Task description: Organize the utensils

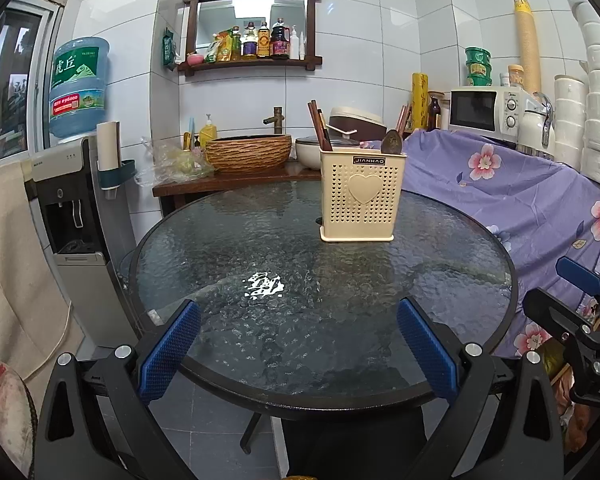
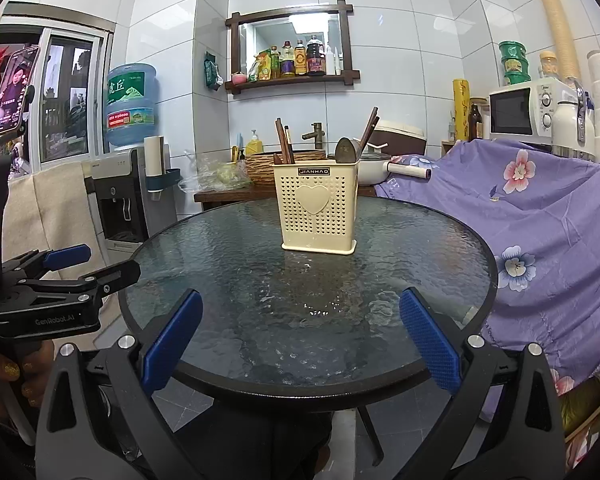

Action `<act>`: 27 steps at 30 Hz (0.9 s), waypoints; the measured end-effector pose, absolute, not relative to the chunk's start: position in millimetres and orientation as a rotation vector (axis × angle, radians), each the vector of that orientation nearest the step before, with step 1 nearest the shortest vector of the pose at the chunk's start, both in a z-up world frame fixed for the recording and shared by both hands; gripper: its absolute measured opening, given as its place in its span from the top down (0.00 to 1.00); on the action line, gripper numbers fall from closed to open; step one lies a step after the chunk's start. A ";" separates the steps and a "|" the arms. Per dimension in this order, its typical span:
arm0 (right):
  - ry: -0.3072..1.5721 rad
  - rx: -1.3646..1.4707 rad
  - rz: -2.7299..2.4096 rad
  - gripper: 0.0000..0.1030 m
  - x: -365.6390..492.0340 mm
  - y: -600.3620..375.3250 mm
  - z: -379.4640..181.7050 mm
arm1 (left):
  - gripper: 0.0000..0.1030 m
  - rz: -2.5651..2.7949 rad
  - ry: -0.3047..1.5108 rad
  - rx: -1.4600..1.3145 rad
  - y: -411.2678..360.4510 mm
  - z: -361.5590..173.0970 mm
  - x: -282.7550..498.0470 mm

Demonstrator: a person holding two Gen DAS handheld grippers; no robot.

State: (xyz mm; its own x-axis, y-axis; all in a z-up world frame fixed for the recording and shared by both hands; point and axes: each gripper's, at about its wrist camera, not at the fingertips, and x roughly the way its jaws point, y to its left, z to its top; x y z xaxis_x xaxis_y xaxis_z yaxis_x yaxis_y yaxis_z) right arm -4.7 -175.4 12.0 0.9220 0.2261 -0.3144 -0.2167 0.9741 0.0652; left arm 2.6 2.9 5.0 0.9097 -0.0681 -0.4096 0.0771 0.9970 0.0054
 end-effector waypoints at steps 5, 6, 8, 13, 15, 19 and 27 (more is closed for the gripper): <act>0.326 0.029 0.227 0.06 -4.7 -175.2 12.3 | 0.06 -0.076 0.422 0.018 2.9 4.9 2.5; 0.325 0.029 0.227 0.06 -4.7 -175.2 12.3 | 0.06 -0.076 0.421 0.019 2.6 4.5 2.2; 0.328 0.030 0.228 0.06 -4.4 -175.4 12.1 | 0.06 -0.076 0.422 0.021 2.1 4.2 2.4; 0.327 0.029 0.228 0.06 -4.7 -175.3 12.1 | 0.06 -0.077 0.422 0.022 1.9 3.6 1.8; 0.327 0.030 0.229 0.06 -4.4 -175.5 12.4 | 0.06 -0.076 0.422 0.022 1.9 3.6 1.8; 0.328 0.031 0.228 0.06 -4.6 -175.7 11.8 | 0.06 -0.076 0.421 0.023 1.9 3.3 1.4; 0.330 0.031 0.228 0.06 -5.0 -176.2 11.4 | 0.06 -0.076 0.424 0.021 1.8 3.1 1.7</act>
